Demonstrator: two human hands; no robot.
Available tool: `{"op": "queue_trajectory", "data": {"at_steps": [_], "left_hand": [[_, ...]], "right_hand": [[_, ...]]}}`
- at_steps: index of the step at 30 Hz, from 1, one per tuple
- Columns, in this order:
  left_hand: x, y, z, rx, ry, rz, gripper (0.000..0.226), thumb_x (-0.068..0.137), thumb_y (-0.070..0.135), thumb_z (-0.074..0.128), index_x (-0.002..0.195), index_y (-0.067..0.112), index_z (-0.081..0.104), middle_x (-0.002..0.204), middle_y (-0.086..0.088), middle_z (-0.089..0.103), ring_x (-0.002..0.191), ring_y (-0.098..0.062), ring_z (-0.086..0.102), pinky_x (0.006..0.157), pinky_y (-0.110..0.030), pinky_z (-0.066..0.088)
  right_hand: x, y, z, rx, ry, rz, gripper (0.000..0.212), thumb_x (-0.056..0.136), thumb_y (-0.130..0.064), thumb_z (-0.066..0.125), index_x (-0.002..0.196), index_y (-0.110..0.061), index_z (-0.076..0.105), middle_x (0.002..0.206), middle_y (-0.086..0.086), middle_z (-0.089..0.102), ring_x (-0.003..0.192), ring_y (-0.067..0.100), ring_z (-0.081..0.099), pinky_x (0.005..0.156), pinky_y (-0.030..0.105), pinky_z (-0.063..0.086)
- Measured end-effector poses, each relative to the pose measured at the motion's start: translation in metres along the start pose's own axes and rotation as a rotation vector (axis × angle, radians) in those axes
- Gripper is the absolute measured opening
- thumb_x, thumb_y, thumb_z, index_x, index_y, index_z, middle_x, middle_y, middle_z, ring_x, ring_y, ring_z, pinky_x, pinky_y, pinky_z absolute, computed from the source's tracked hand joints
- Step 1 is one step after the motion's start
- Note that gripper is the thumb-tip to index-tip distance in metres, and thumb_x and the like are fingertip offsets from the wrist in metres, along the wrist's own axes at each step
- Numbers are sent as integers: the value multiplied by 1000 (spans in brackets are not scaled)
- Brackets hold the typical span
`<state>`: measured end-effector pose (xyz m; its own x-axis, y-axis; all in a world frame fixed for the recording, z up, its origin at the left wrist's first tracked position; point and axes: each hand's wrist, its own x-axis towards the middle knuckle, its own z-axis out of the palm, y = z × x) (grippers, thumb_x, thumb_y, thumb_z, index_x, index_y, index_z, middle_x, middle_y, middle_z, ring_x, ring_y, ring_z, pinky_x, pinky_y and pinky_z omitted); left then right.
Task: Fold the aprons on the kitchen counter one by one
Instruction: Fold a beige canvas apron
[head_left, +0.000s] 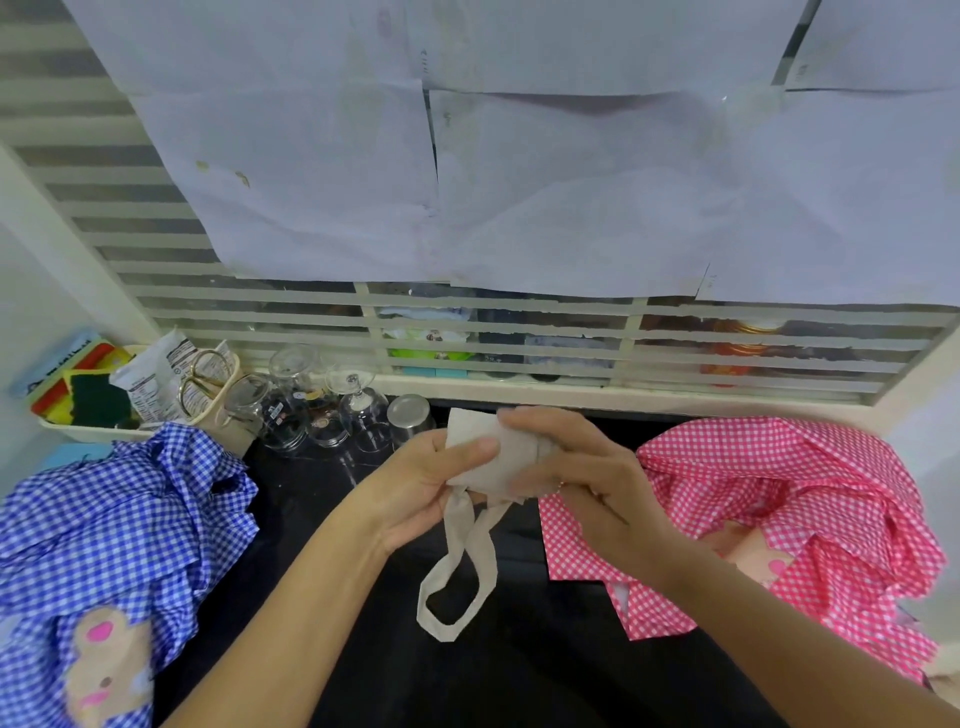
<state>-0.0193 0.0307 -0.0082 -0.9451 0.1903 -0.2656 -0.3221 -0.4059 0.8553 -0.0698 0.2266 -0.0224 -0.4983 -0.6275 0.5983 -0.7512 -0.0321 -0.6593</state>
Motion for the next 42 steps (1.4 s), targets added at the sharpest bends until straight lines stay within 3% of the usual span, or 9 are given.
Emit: {"op": "queue_trajectory", "data": {"at_steps": [4,11,14,21,26,28,31,36,42], "left_hand": [[-4,12,11,221,111,165,38,85,3,65,122,7,58,114,-13,69,106,-27,66,86,-34,56],[-3,16,23,735,196,377,18,96,15,50,107,24,61,84,19,70,75,3,65,60,-12,47],[-6,19,19,713,117,281,26,92,29,54,116,22,62,98,11,72,88,-2,67,73,-18,51],[9,15,12,324,454,380,35,88,19,64,122,18,61,115,1,70,109,-13,64,91,-26,50],[12,14,22,108,346,339,49,82,21,63,130,10,56,121,-4,67,115,-18,62,97,-29,49],[14,13,24,83,334,327,49,84,20,62,131,10,55,122,-4,67,115,-18,61,95,-26,50],[14,13,25,121,318,317,53,80,25,64,131,11,55,123,-4,66,115,-18,61,97,-29,48],[15,18,26,91,310,312,49,78,28,64,124,12,60,117,-3,69,108,-17,65,89,-26,52],[17,25,18,-201,440,154,18,89,20,61,104,11,64,71,2,70,57,-7,65,46,-19,50]], "right_hand": [[16,-16,8,404,233,422,57,87,-40,63,136,-23,40,131,2,53,117,18,57,87,34,54],[28,-10,19,463,111,681,46,82,-41,58,113,-6,59,87,12,70,61,22,65,52,30,56],[28,-7,10,318,37,627,39,86,-42,55,107,-9,60,70,2,65,45,12,54,44,25,49],[33,-2,9,377,229,823,57,67,-47,70,112,-15,58,97,5,69,86,16,69,76,27,58],[35,-2,23,120,201,744,8,83,-21,70,85,-14,71,73,-2,70,67,7,63,67,20,51],[39,-2,23,43,222,739,12,86,-13,62,80,-7,70,68,5,66,59,11,56,62,25,48],[49,-4,18,294,215,926,20,88,-1,47,75,-3,62,63,12,60,62,27,57,67,34,51],[51,-9,9,966,135,1058,24,91,-6,34,69,-13,42,43,-6,28,33,5,20,34,17,18],[35,-5,3,-134,170,694,18,93,-7,48,78,-12,56,63,-5,52,49,3,40,47,13,33]]}}
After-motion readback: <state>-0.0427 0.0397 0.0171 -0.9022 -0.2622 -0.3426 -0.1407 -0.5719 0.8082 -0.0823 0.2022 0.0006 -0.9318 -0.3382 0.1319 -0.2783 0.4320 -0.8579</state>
